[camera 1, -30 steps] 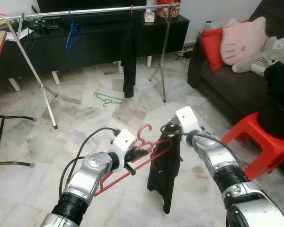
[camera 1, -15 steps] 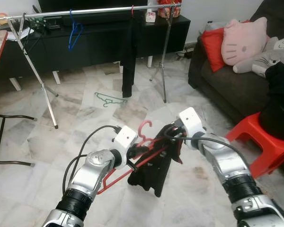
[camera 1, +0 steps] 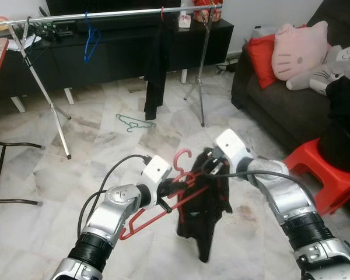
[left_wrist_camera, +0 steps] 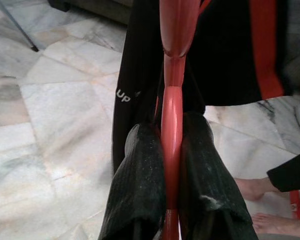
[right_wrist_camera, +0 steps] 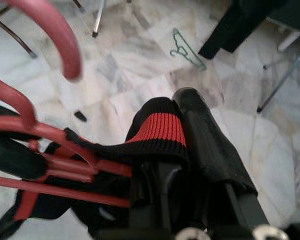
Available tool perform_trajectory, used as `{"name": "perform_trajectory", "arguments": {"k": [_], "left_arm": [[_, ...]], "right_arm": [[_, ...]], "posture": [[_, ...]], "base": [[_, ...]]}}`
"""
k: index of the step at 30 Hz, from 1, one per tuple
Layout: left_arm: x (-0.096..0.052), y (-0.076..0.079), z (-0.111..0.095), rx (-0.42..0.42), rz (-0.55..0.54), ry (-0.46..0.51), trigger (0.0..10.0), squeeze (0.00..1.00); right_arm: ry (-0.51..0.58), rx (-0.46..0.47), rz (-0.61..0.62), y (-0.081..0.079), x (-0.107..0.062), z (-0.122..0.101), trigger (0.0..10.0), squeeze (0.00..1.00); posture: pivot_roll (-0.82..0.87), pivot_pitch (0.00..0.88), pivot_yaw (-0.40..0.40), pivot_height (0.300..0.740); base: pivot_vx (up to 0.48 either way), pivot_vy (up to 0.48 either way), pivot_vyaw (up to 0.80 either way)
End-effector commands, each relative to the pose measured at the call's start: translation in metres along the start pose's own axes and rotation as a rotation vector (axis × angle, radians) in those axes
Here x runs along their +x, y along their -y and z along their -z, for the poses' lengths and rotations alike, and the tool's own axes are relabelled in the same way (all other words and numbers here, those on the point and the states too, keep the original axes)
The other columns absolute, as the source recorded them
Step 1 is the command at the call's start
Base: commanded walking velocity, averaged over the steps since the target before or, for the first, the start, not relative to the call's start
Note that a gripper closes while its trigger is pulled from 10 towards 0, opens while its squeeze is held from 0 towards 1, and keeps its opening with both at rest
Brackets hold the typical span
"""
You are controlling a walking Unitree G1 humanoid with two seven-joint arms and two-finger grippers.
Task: Hang hanger
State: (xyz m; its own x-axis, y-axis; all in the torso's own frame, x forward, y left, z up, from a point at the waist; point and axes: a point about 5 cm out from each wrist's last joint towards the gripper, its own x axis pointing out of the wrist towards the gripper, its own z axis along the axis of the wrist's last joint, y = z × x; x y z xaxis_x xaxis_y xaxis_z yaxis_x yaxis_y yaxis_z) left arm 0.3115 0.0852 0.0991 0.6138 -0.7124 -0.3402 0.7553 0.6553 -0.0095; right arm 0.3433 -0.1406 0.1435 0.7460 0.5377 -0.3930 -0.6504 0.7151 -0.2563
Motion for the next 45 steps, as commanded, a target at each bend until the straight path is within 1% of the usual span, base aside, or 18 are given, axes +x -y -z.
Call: {"name": "perform_trajectory", "arguments": {"k": [1,7,11,15,17,19,20,21,22,23,24,26,29,33,38,39,42,45], "left_arm": [[0.003,-0.004,-0.003,0.030,-0.040,-0.011,10.0,0.00],[0.004,-0.008,0.000,0.056,-0.106,-0.042,10.0,0.00],[0.006,-0.013,0.000,0.050,-0.174,-0.047,10.0,0.00],[0.008,-0.011,-0.002,0.041,-0.157,-0.034,10.0,0.00],[0.009,-0.011,-0.002,0.051,-0.159,-0.031,10.0,0.00],[0.009,-0.012,-0.003,0.057,-0.181,-0.022,10.0,0.00],[0.010,-0.013,-0.004,0.061,-0.192,-0.016,10.0,0.00],[0.010,-0.017,-0.007,0.049,-0.240,-0.002,10.0,0.00],[0.010,-0.017,-0.007,0.049,-0.240,-0.002,10.0,0.00],[0.010,-0.022,-0.010,0.039,-0.303,0.015,10.0,0.00],[0.010,-0.022,-0.010,0.039,-0.303,0.015,10.0,0.00],[0.009,-0.028,-0.014,0.033,-0.368,0.038,10.0,0.00],[0.009,-0.031,-0.015,0.025,-0.391,0.050,10.0,0.00],[0.009,-0.028,-0.015,0.004,-0.332,0.059,10.0,0.00],[0.011,-0.012,-0.014,-0.019,-0.173,0.072,10.0,0.00],[0.011,-0.005,-0.013,-0.036,-0.104,0.079,10.0,0.00],[0.010,0.003,-0.011,-0.038,-0.030,0.073,10.0,0.00],[0.010,0.003,-0.012,-0.028,-0.030,0.073,10.0,0.00]], "right_arm": [[0.024,-0.012,-0.010,-0.001,-0.003,-0.010,10.0,0.00],[-0.010,0.029,0.019,-0.004,-0.004,-0.005,10.0,0.00],[0.012,0.059,0.008,-0.011,-0.006,-0.009,10.0,0.00],[0.024,0.049,-0.026,-0.015,-0.007,-0.013,10.0,0.00],[-0.011,-0.030,0.000,-0.012,-0.008,-0.009,10.0,0.00],[-0.049,-0.053,0.040,-0.008,-0.008,-0.004,10.0,0.00],[-0.066,-0.055,0.058,-0.006,-0.007,-0.002,10.0,0.00],[-0.089,-0.024,0.097,-0.004,-0.007,0.000,10.0,0.00],[-0.089,-0.024,0.097,-0.004,-0.007,0.000,10.0,0.00],[-0.104,-0.017,0.121,-0.003,-0.006,0.002,10.0,0.00],[-0.104,-0.017,0.121,-0.003,-0.006,0.002,10.0,0.00],[-0.121,-0.010,0.163,0.000,-0.005,0.005,10.0,0.00],[-0.123,0.002,0.188,0.002,-0.004,0.006,10.0,0.00],[-0.100,-0.001,0.191,0.001,-0.003,0.003,10.0,0.00],[-0.064,-0.039,0.151,-0.003,0.000,-0.003,10.0,0.00],[-0.036,-0.057,0.138,-0.004,0.001,-0.008,10.0,0.00],[-0.019,-0.068,0.129,-0.003,0.003,-0.012,10.0,0.00],[-0.019,-0.072,0.122,-0.002,0.004,-0.015,10.0,0.00]], "posture": [[-0.07,0.016,-0.061,0.740],[-0.07,0.022,-0.060,0.740],[-0.08,0.028,-0.059,0.740],[-0.08,0.028,-0.059,0.740],[-0.08,0.028,-0.059,0.740],[-0.08,0.028,-0.059,0.740],[-0.08,0.028,-0.059,0.740],[-0.08,0.032,-0.060,0.740],[-0.08,0.032,-0.060,0.740],[-0.08,0.032,-0.061,0.740],[-0.08,0.032,-0.061,0.740],[-0.08,0.032,-0.061,0.740],[-0.08,0.032,-0.061,0.740],[-0.08,0.032,-0.061,0.740],[-0.08,0.031,-0.062,0.740],[-0.08,0.031,-0.062,0.740],[-0.08,0.031,-0.062,0.740],[-0.08,0.031,-0.062,0.740]], "base": [[0.000,0.000,0.00],[0.000,0.000,0.00],[0.000,0.000,0.00],[0.000,0.000,0.00],[0.000,0.000,0.00],[0.000,0.000,0.00],[0.000,0.000,0.00],[0.000,0.000,0.00],[0.000,0.000,0.00],[0.000,0.000,0.00],[0.000,0.000,0.00],[0.000,0.000,0.00],[0.000,0.000,0.00],[0.000,0.000,0.00],[0.000,0.000,0.00],[0.000,0.000,0.00],[0.000,0.000,0.00],[0.000,0.000,0.00]]}}
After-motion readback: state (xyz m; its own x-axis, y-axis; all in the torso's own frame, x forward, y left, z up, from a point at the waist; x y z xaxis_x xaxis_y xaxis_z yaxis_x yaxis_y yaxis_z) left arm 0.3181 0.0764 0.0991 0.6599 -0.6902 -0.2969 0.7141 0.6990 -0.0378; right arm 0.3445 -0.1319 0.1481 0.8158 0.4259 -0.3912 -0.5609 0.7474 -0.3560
